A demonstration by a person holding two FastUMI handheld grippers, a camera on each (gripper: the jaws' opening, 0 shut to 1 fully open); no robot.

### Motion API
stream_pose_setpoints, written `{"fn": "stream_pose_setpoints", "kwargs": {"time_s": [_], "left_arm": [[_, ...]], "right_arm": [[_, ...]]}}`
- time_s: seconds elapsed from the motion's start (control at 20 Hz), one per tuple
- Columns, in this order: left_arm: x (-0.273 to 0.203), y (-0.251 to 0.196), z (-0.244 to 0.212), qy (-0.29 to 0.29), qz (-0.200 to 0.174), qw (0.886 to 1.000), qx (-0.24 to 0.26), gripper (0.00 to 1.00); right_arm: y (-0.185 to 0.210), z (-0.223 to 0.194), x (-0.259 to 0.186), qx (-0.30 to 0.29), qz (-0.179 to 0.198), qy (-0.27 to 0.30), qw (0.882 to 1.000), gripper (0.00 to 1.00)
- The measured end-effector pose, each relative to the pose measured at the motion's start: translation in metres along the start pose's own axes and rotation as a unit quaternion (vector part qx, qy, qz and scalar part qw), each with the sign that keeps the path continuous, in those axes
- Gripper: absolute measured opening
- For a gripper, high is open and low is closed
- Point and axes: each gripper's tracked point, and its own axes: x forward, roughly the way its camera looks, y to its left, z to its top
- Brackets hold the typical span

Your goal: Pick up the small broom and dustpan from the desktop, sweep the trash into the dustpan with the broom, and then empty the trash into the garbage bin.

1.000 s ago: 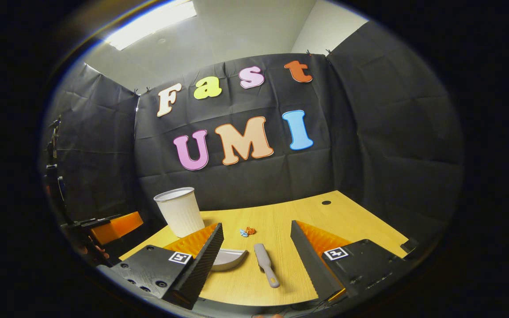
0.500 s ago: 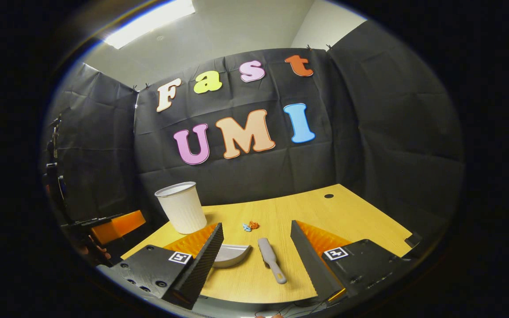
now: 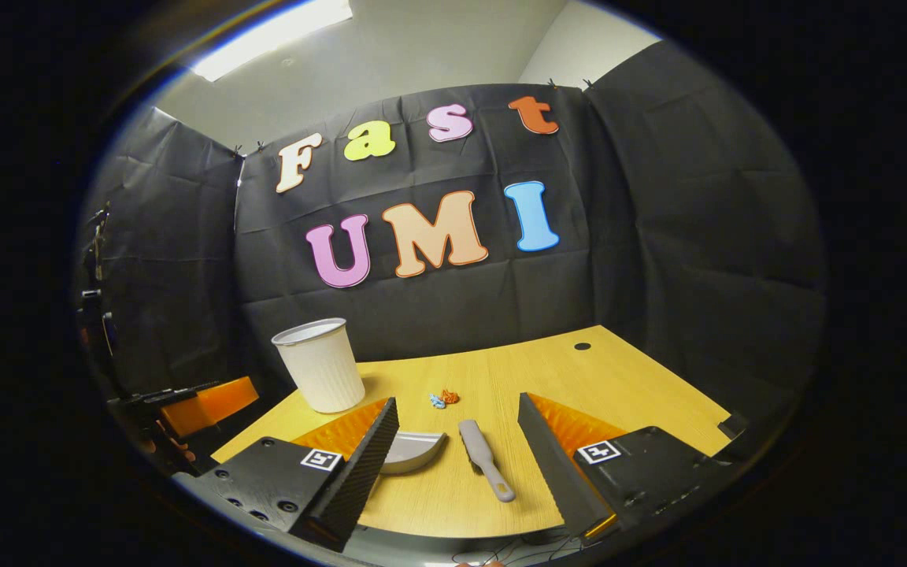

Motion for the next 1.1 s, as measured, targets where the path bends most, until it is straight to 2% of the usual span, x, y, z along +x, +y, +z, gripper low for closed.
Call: {"fn": "stream_pose_setpoints", "kwargs": {"time_s": [0.55, 0.8, 1.1], "left_arm": [[-0.003, 0.008, -0.02, 0.034, -0.021, 0.999, 0.008, 0.93], [-0.003, 0.013, -0.037, 0.063, -0.047, 0.997, 0.013, 0.93], [0.02, 0.004, -0.085, 0.138, -0.063, 0.988, 0.04, 0.94]], "right_arm": [[0.009, -0.017, -0.003, -0.003, -0.019, 0.024, 1.0, 0.92], [0.012, -0.042, 0.009, -0.026, -0.031, 0.047, 0.998, 0.92], [-0.006, -0.092, 0.042, -0.052, -0.005, 0.135, 0.989, 0.92]]}}
